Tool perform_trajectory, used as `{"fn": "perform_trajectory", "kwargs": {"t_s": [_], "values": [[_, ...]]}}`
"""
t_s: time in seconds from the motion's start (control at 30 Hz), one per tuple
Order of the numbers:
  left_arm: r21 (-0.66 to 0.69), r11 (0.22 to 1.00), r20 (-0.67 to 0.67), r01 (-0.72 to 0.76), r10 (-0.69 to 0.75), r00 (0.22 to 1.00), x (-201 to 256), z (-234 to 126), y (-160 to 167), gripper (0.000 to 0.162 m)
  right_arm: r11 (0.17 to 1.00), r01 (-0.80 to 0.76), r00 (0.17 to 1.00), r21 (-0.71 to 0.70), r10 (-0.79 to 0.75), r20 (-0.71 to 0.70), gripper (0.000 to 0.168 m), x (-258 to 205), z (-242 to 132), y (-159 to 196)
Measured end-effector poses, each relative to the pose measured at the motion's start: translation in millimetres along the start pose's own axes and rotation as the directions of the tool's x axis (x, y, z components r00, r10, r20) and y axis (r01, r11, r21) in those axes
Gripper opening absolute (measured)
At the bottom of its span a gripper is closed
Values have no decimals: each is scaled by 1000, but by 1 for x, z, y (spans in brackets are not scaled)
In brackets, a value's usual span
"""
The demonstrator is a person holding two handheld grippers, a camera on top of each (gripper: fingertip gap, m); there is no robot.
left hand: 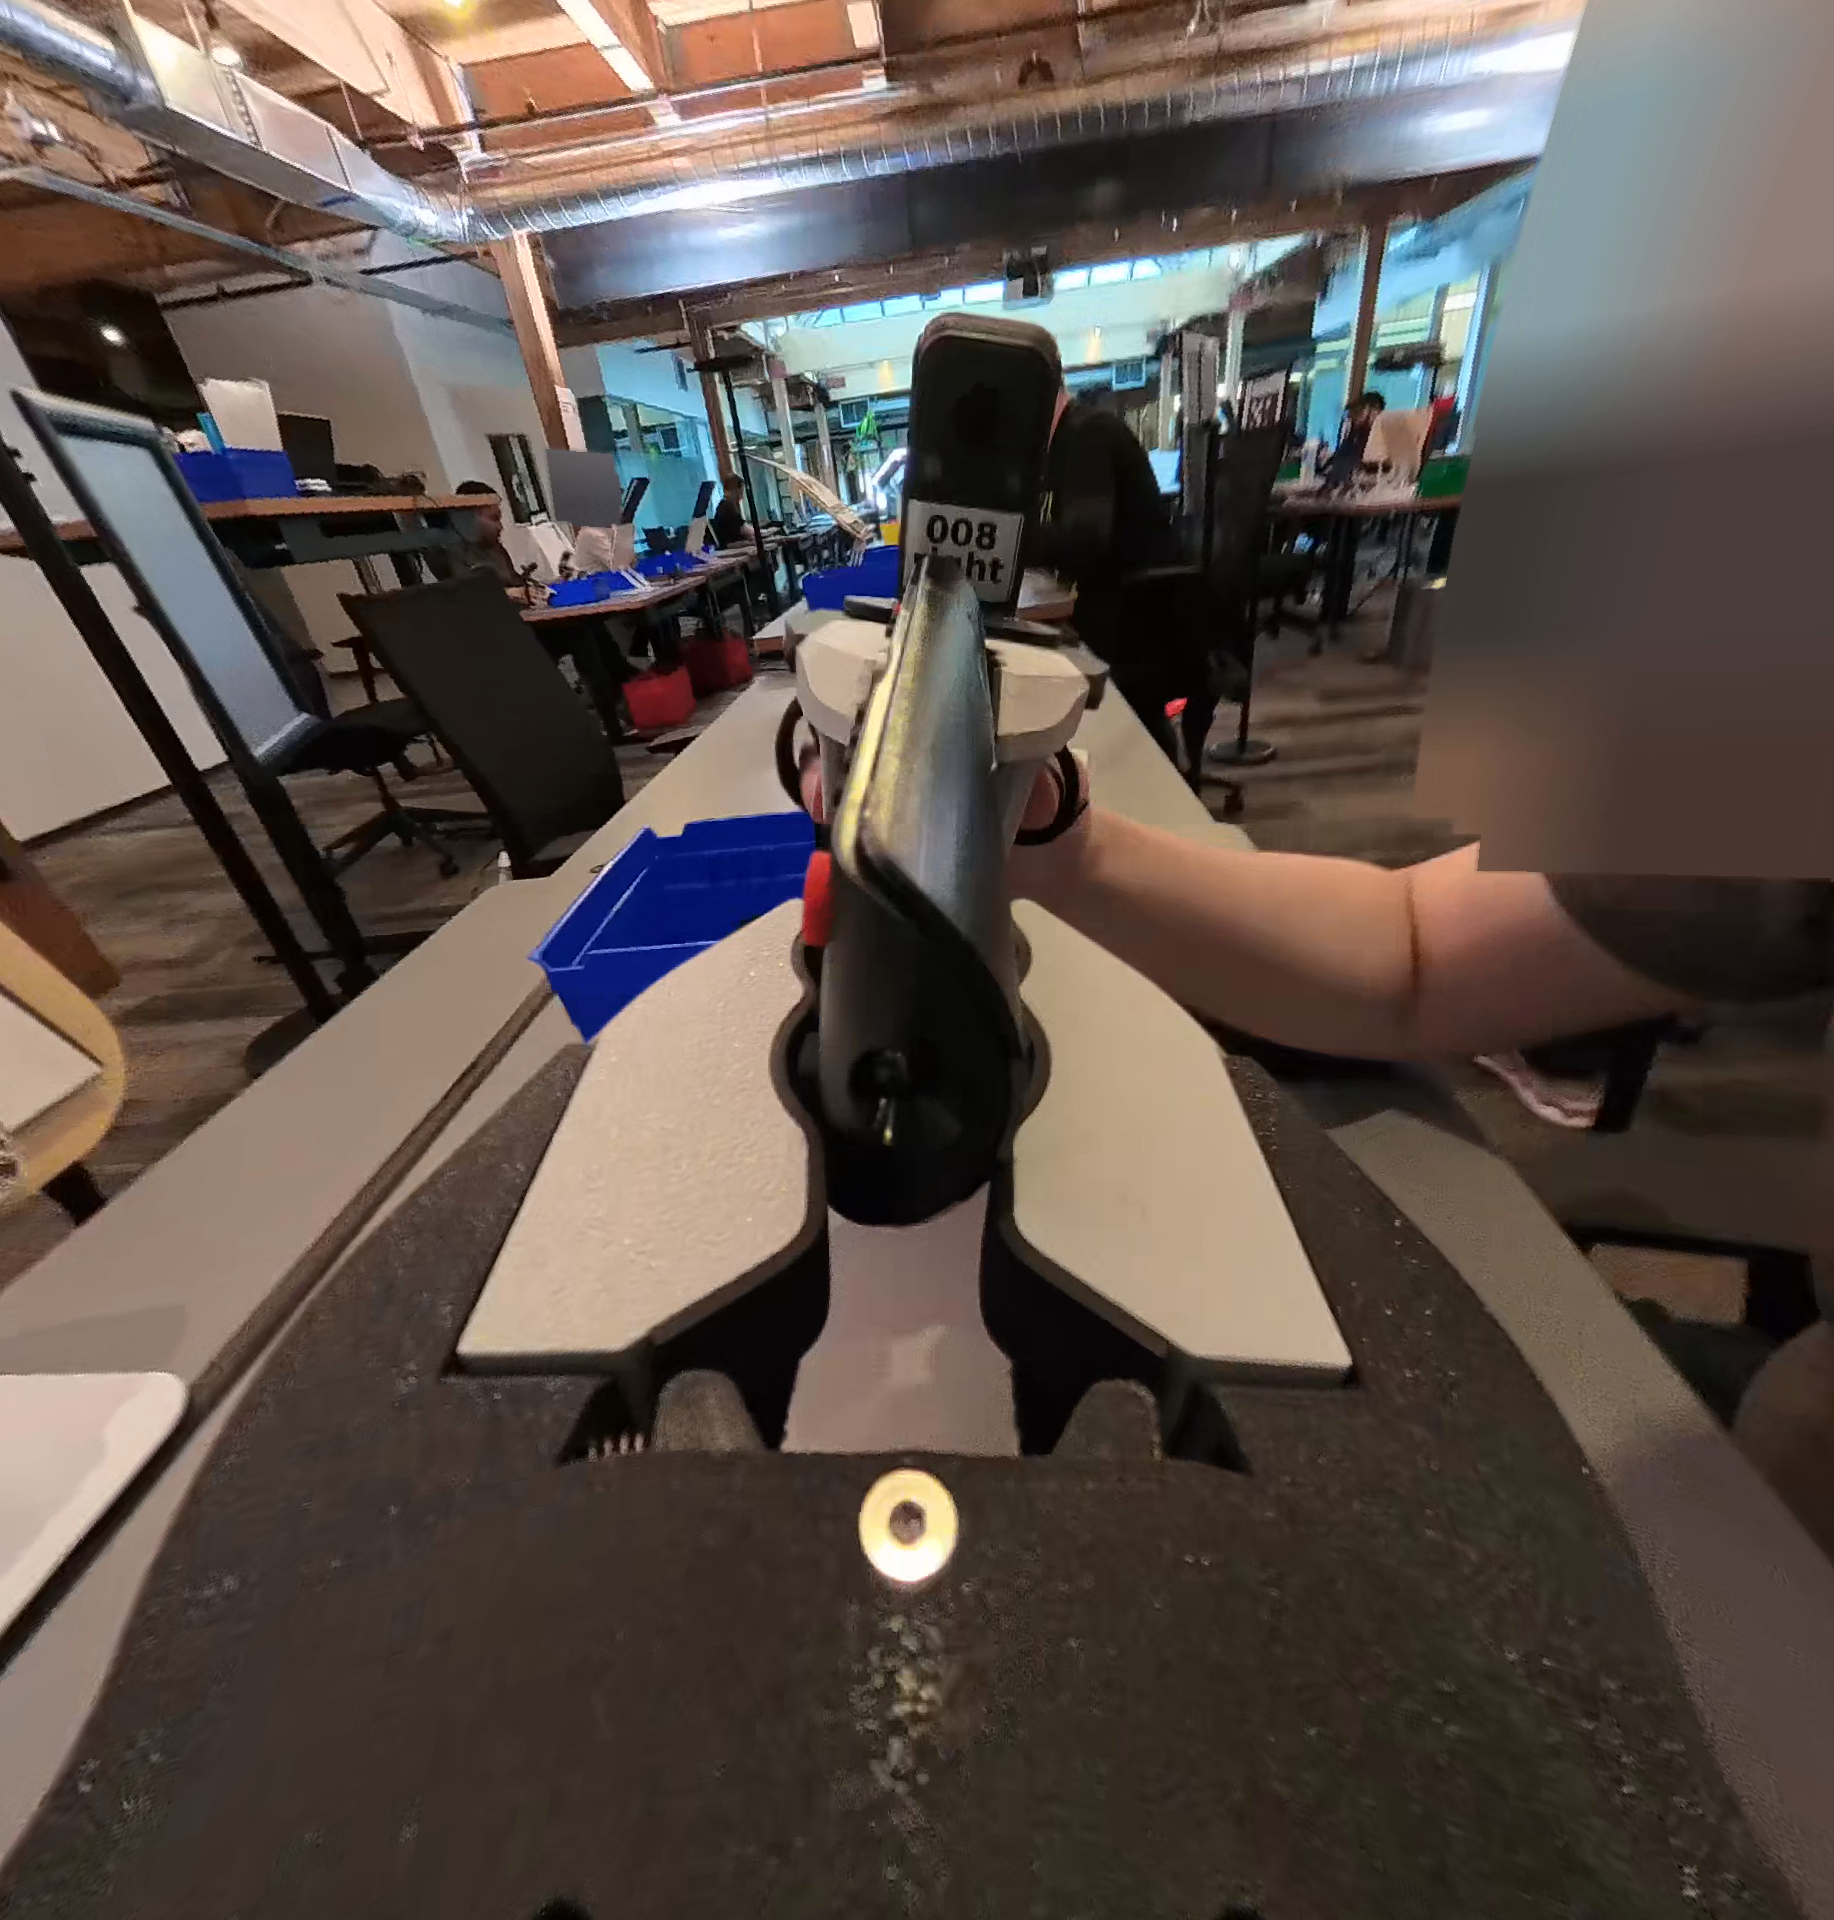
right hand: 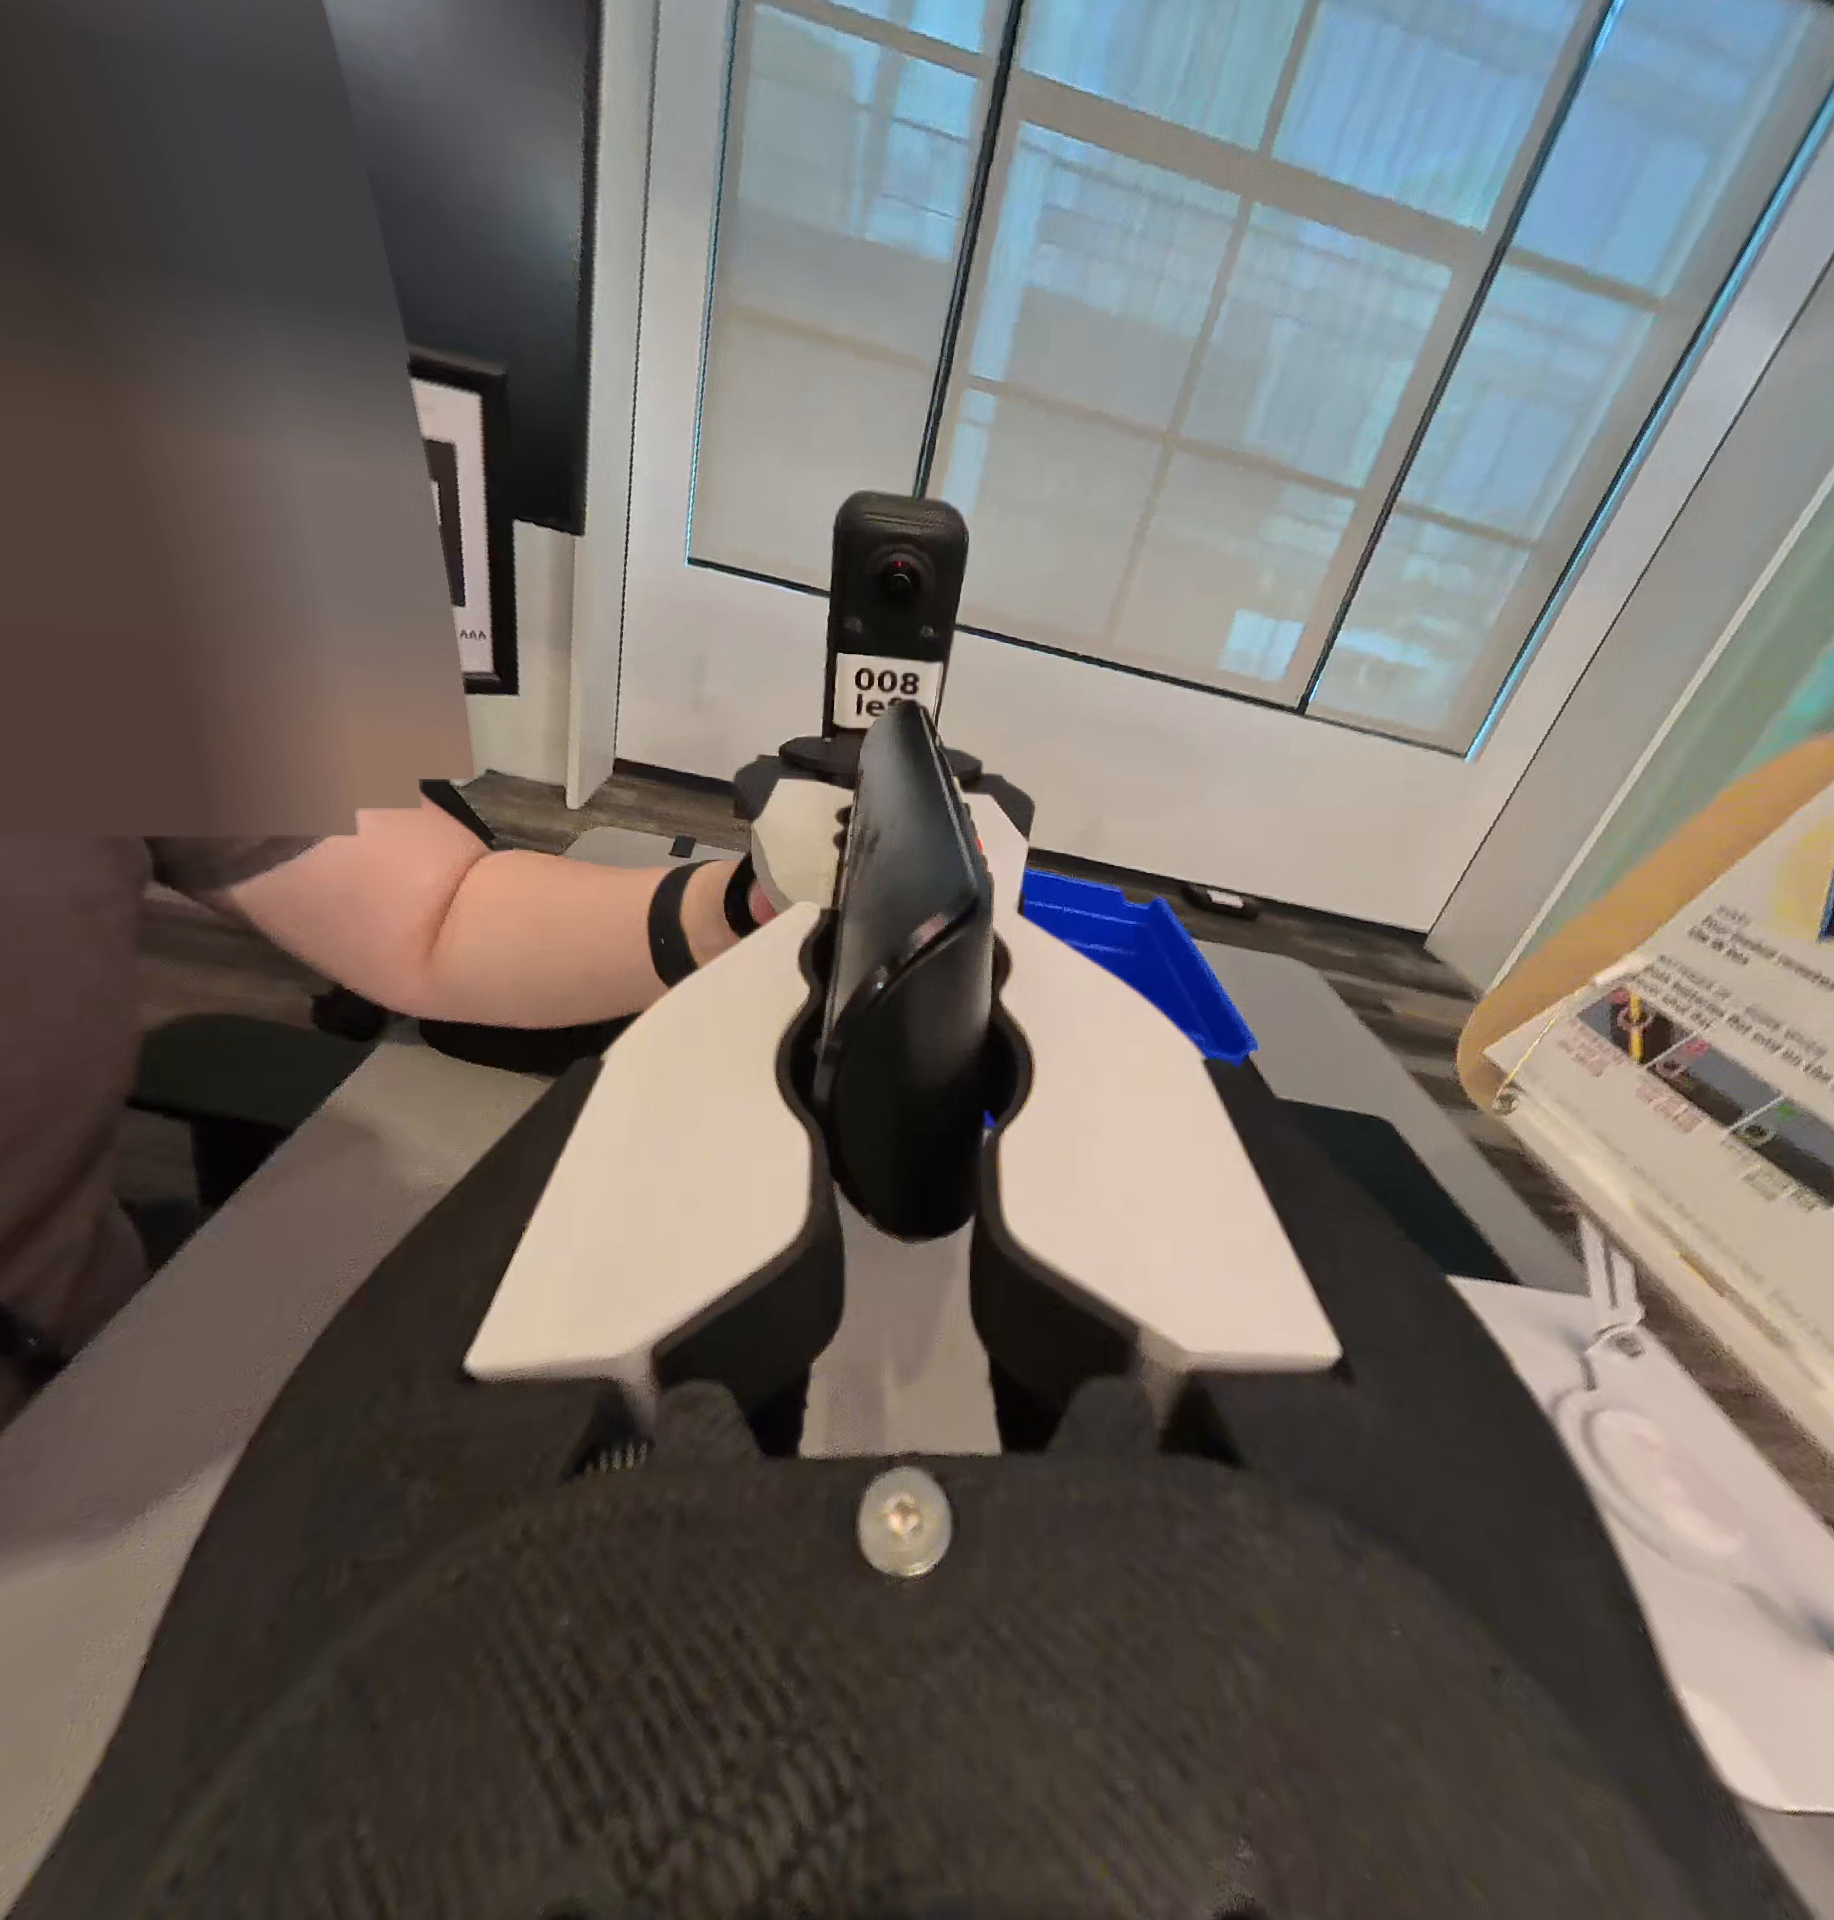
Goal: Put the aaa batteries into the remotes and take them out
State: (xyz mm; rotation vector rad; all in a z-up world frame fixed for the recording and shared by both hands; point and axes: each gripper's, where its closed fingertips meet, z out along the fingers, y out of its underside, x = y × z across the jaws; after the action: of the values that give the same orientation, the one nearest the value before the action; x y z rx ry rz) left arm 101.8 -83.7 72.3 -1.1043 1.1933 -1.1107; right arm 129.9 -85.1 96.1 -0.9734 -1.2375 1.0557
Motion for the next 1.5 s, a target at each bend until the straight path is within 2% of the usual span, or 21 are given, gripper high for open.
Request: {"fn": "perform_trajectory", "kwargs": {"t_s": [0.1,0.23,0.53,0.87,1.03,1.2,1.4,1.5], "values": [[6,999,-22,-39,39,999,7,-2,-6,31,998,66,998,12,-66,13,25,-6,-3,-5],[-59,996,-38,-68,66,997,10,-7,-3,32,998,68,997,13,-69,21,25,-6,-6,-5],[-133,985,36,-113,118,992,0,-11,1,25,993,-115,992,-13,115,43,25,3,-4,7],[-262,964,79,52,-32,996,-13,-13,22,25,933,-360,932,-12,360,39,25,20,-3,21],[-262,962,144,84,-47,989,-25,-9,31,31,892,-451,892,8,450,37,25,27,-2,31],[-218,966,152,137,-105,983,-29,-9,30,28,861,-508,861,29,507,42,25,32,-1,35],[-248,959,163,135,-96,982,-31,-12,34,25,845,-534,845,44,531,59,27,34,0,41],[-218,954,154,207,-176,972,-34,-10,38,25,821,-566,824,76,563,54,27,39,-1,41]]}}
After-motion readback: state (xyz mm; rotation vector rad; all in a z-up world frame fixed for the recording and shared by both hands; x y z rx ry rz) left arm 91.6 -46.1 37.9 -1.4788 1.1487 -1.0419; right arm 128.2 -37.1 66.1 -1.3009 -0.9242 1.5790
